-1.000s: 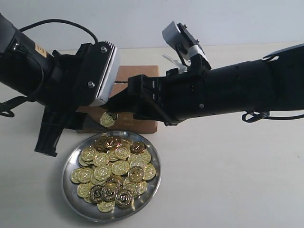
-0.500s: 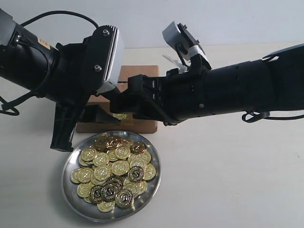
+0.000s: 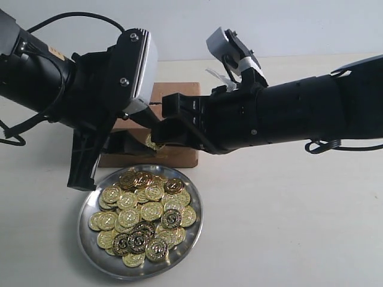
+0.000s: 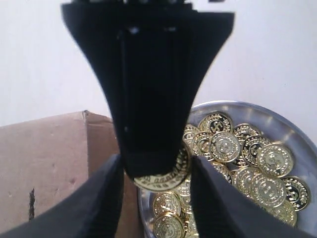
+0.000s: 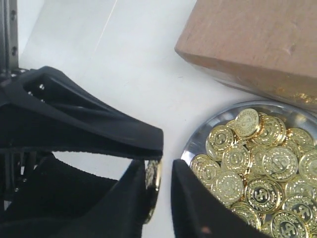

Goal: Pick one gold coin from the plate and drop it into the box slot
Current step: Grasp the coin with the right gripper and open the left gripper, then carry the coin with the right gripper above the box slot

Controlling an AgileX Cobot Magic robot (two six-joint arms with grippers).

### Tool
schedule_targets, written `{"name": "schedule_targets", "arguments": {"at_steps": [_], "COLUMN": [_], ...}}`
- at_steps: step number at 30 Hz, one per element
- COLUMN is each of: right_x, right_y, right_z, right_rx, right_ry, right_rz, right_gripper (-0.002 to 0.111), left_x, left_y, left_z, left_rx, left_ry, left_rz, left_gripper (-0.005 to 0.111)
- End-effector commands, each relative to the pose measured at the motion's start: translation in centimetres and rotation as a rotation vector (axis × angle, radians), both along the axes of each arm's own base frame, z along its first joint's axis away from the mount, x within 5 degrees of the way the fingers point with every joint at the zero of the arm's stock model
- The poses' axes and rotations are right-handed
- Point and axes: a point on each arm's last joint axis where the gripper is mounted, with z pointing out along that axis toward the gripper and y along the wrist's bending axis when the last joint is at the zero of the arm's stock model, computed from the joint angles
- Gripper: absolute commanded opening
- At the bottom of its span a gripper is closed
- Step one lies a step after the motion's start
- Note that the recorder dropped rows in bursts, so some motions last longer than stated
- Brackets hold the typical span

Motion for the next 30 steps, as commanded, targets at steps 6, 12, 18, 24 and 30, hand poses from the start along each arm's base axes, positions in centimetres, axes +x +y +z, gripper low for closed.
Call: {"name": "schedule_targets", "arguments": {"at_steps": [6, 12, 18, 24, 30], "right_x": [0.1, 0.4, 2.6, 6.9, 13.3], "right_y": [0.1, 0.0, -0.5, 1.5, 5.1], "right_z": [0.2, 0.1, 1.0, 4.2, 4.1], "right_rx": [0.005, -0.018, -0.151, -0.277, -0.633], "right_ry": [-0.007, -0.015, -0.192, -0.425, -0.350], "right_rz": [0.000, -0.028, -0.128, -0.078, 0.151], "right_gripper": [0.000, 0.000, 0.000, 0.000, 0.000], "left_x": [-0.1, 0.3, 1.4, 0.1, -3.2], "left_y": [-0.2, 0.2, 3.5, 5.8, 6.5], "left_z": [0.4, 0.5, 1.7, 3.3, 4.0], "left_rx": [-0.044, -0.005, 0.117, 0.039, 0.078], "left_ry": [-0.003, -0.068, -0.124, 0.073, 0.323], "left_rz": [-0.002, 0.001, 0.286, 0.502, 0.533], "left_gripper": [0.039, 0.065, 0.075, 0.027, 0.000]}}
